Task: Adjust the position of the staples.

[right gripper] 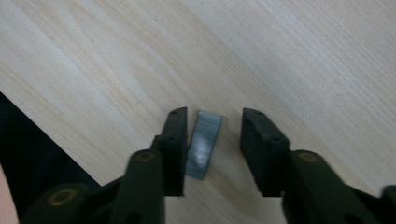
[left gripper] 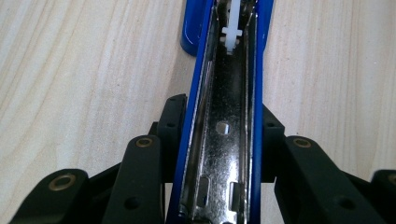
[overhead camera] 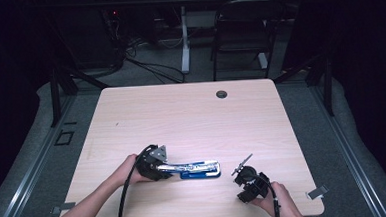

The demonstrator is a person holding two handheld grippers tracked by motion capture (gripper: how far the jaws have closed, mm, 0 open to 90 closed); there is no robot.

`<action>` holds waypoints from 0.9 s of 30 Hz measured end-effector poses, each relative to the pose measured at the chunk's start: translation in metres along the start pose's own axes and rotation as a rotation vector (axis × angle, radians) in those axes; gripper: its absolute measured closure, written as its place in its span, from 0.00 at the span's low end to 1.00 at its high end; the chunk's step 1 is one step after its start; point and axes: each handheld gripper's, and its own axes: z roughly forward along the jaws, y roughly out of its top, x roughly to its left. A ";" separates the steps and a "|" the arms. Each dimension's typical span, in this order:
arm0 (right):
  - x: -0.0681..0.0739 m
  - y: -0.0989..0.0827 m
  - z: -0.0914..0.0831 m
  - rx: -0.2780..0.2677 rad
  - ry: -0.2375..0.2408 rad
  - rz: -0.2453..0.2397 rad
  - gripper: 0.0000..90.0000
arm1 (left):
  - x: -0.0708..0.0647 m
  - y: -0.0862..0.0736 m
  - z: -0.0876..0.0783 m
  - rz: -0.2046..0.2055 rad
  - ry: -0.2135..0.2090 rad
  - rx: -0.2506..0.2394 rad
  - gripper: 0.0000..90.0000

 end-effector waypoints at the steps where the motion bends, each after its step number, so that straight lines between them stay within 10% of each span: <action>1: 0.000 0.000 0.000 0.000 0.004 -0.001 0.77 | 0.000 0.000 0.000 0.000 0.000 0.000 0.71; 27: -0.014 0.004 -0.006 -0.088 0.032 0.010 0.87 | 0.000 -0.001 0.002 -0.001 0.014 -0.009 0.71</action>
